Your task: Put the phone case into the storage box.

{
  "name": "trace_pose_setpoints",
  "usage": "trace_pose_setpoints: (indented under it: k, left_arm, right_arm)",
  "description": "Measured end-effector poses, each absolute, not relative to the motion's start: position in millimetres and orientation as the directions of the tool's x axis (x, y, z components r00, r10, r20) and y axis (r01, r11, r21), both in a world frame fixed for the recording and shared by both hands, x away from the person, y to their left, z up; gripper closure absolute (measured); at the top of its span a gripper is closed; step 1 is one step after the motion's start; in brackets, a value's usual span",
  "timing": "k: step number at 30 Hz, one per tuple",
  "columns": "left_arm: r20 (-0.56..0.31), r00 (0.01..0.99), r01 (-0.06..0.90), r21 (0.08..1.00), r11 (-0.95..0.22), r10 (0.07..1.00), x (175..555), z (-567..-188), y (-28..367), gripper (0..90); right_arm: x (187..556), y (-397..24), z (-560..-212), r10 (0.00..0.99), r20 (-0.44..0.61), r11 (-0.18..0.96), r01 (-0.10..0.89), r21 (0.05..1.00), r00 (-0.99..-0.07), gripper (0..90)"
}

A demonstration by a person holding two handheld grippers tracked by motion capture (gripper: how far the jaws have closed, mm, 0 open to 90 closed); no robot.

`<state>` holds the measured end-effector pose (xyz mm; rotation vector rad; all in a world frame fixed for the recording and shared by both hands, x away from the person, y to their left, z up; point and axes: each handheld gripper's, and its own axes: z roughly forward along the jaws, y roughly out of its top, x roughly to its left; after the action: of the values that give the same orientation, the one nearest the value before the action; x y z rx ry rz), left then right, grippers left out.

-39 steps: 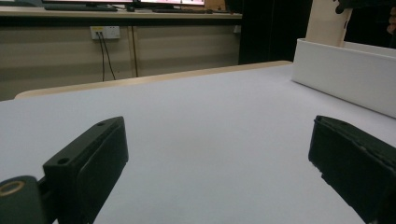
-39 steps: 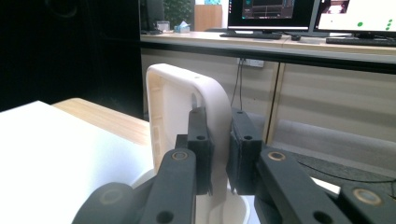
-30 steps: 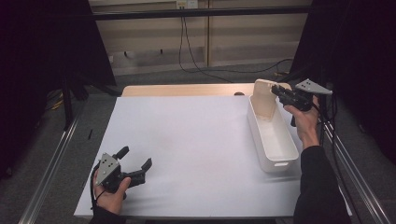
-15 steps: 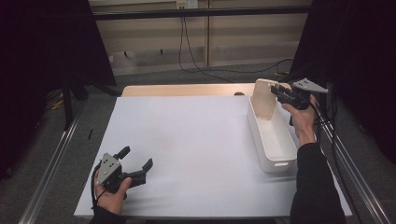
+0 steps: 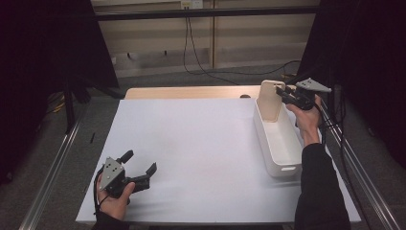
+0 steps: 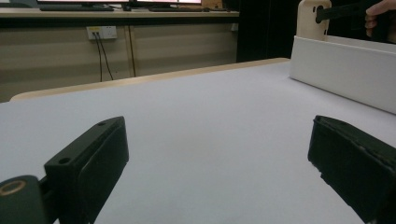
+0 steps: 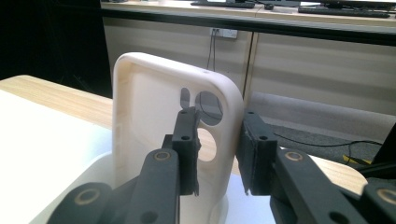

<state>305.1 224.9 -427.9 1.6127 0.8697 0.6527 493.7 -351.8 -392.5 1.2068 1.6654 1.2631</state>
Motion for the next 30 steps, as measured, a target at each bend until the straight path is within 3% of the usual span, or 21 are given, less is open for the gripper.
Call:
trace_pose_setpoints:
  k: [12,25,30]
  left_arm:
    - [-0.030,0.573,0.196,0.975,-0.102,0.819,305.3,-428.2,224.9,5.0]
    - [-0.032,0.575,0.196,0.975,-0.100,0.817,305.7,-427.9,224.5,4.8]
    - [-0.033,0.573,0.197,0.975,-0.098,0.819,306.2,-428.0,225.0,4.8]
  right_arm:
    - [497.5,-348.9,-395.9,0.960,0.015,0.060,0.255,0.965,-0.281,66.6]
    - [497.2,-345.0,-395.1,0.973,0.042,0.019,0.260,0.965,-0.228,37.4]
    - [497.2,-344.4,-395.2,0.973,0.061,0.003,0.273,0.962,-0.223,21.0]
